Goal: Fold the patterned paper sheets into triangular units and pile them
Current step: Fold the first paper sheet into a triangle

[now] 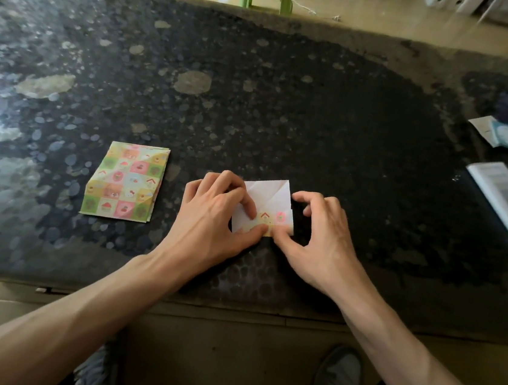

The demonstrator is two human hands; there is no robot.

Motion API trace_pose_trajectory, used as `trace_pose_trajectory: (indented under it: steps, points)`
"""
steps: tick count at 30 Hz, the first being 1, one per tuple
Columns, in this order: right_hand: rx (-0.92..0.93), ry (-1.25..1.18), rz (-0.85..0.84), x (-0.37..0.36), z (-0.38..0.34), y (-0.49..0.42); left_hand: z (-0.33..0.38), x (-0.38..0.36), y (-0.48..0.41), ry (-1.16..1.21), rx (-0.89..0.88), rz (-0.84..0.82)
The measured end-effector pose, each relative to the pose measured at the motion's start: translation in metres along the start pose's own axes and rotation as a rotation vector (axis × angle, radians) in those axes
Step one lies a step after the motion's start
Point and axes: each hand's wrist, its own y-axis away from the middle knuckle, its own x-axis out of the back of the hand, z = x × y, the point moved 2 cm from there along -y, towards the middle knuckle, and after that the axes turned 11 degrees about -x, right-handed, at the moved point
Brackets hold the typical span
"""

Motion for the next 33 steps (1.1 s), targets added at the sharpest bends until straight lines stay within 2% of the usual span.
trace_pose_trajectory:
  steps: [4,12,33]
  points:
    - [0.007,0.03,0.018,-0.002,-0.001,0.0,0.001,-0.001,-0.001,0.0,0.001,-0.002]
    - [-0.018,-0.038,-0.069,0.007,0.002,-0.004,-0.001,0.0,0.0,0.011,-0.003,-0.013]
    - [-0.067,-0.098,-0.147,0.014,0.003,-0.012,0.001,0.003,0.0,0.011,0.012,-0.037]
